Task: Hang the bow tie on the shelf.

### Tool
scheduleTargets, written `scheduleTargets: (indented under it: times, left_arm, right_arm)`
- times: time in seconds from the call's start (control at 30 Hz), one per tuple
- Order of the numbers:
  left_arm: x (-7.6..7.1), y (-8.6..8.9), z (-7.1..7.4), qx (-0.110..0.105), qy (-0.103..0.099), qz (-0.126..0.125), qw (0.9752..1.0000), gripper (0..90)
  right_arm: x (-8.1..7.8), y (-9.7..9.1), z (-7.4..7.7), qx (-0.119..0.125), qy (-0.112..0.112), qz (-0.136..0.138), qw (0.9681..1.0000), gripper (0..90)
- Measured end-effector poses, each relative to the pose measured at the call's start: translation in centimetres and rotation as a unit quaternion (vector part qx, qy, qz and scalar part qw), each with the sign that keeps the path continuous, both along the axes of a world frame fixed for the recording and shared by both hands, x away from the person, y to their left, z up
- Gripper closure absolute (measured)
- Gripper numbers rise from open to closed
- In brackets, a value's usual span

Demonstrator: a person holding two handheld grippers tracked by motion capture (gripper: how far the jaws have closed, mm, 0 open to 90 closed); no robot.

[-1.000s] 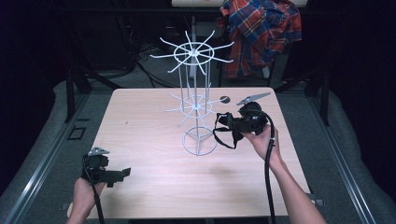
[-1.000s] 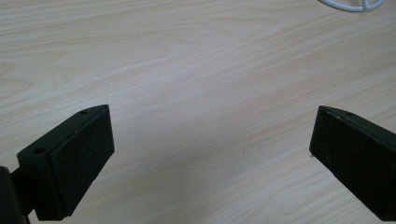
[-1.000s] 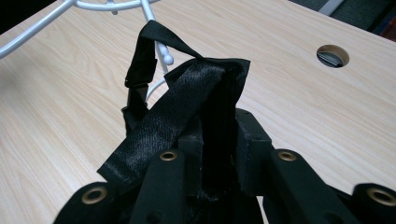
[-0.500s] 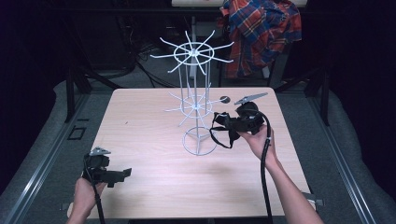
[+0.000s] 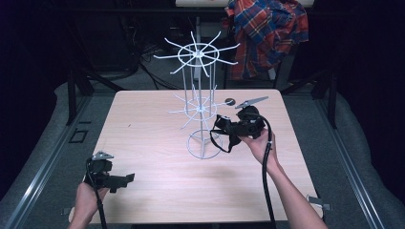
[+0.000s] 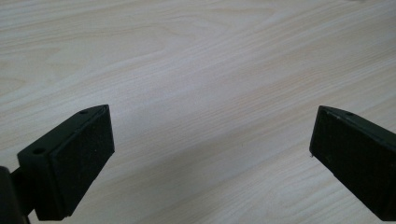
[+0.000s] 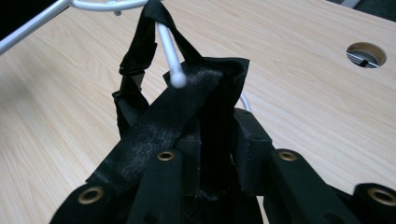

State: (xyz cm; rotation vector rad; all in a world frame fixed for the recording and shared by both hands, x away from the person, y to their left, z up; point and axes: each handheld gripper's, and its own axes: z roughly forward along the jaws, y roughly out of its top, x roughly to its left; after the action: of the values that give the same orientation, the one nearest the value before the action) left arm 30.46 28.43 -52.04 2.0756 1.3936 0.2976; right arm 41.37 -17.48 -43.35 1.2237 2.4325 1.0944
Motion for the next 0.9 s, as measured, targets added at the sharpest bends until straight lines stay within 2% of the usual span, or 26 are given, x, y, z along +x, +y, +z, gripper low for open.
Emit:
scheduleTargets:
  times: [0.13,0.4,0.6,0.9]
  left_arm:
    - [0.0,0.0,0.0,0.002,0.0,-0.001,1.0,0.0]
    - [-0.1,0.0,0.0,0.007,0.002,-0.003,1.0,0.0]
    - [-0.2,-0.1,0.0,0.008,0.001,-0.001,1.0,0.0]
    - [-0.3,-0.5,0.4,0.02,-0.013,-0.002,0.9997,0.0]
  right_arm:
    - [0.2,0.1,-0.3,0.008,0.006,0.003,0.9999,73.3]
    - [0.2,0.6,-0.6,0.005,0.011,0.01,0.9999,73.1]
    - [0.4,0.4,-1.1,0.022,0.02,0.016,0.9994,72.5]
    - [0.6,0.7,-1.2,0.023,0.021,0.016,0.9994,71.9]
